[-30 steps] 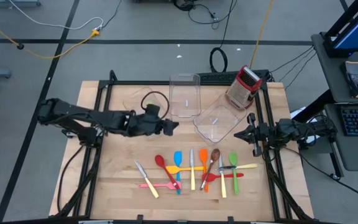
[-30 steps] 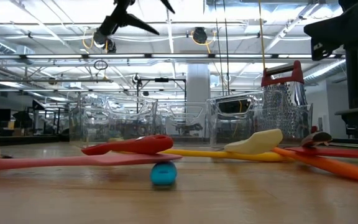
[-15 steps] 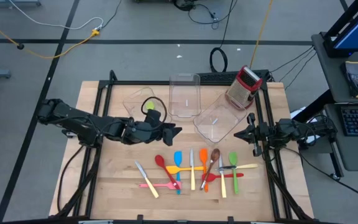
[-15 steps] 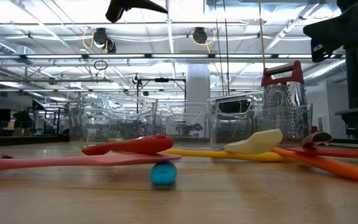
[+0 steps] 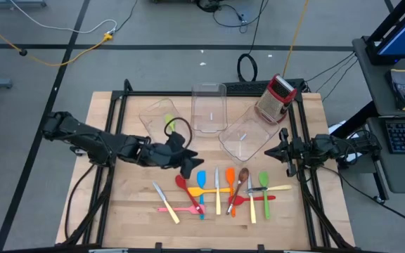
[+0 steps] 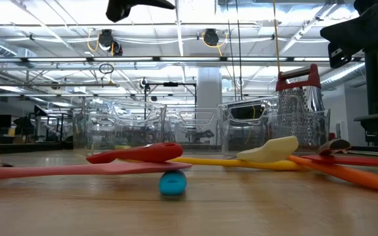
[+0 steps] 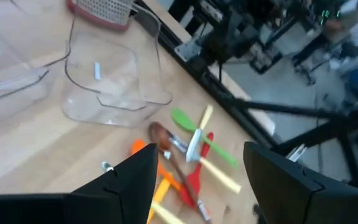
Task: Pick & Place Kitchen Items
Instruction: Put the brown serving spoon into the left transparent bin
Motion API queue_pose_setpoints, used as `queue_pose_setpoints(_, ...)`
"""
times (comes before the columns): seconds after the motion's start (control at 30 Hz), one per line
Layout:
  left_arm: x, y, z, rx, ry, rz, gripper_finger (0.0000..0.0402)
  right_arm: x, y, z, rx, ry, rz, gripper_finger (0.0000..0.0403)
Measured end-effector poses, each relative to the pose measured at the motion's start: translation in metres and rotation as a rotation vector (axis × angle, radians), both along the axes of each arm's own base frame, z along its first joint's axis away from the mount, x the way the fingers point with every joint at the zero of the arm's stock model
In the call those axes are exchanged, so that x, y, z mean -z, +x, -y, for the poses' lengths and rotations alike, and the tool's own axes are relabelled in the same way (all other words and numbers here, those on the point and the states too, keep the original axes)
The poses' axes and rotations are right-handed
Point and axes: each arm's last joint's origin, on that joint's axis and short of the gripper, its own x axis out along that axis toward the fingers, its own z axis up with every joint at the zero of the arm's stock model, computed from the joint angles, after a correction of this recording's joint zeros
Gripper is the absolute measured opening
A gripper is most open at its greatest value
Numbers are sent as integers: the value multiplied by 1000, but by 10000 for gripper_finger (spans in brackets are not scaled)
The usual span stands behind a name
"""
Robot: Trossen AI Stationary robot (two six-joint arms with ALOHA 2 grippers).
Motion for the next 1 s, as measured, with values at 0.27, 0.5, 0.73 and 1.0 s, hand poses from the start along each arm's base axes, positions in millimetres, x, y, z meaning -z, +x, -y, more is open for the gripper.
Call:
queue_pose_setpoints(0.27, -3, -18, 10, 62, 141, -35, 241, 0, 4, -1, 0, -4, -6, 3)
queue_pose_setpoints(0.5, 14, -44, 13, 103, 131, 127, 241, 0, 17, -5, -29, 21, -39, 1)
queue_pose_setpoints(0.73, 38, -81, 15, 134, 134, 216, 241, -6, 30, -11, -78, 57, -81, 1)
queue_pose_setpoints(1.0, 44, -107, 11, 148, 186, 238, 241, -37, 46, -22, -42, 129, -159, 1)
